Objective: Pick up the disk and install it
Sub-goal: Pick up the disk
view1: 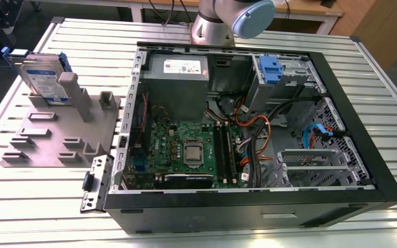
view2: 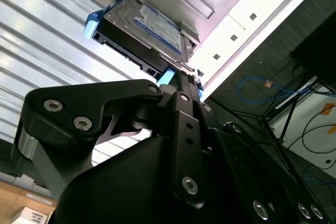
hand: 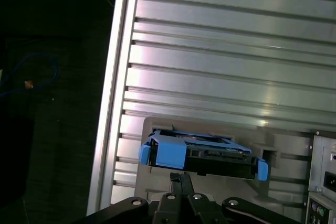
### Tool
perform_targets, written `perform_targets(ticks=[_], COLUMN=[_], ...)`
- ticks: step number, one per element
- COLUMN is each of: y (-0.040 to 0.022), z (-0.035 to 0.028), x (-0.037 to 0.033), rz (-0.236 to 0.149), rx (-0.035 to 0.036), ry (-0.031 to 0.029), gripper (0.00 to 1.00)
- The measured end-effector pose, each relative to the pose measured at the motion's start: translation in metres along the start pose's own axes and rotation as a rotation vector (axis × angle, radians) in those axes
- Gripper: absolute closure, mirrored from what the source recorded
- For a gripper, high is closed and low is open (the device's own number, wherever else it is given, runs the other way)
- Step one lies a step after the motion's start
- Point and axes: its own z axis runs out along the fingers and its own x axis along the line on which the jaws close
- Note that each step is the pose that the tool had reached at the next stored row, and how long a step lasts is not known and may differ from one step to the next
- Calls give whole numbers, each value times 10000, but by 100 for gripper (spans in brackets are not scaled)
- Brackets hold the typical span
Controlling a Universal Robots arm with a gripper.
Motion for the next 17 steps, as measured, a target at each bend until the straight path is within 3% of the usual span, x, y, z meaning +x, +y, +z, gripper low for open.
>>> perform_targets(ticks=[17], y=[0], z=[0], x=[0], rz=[-104], rx=[0], ry=[5], gripper=[89])
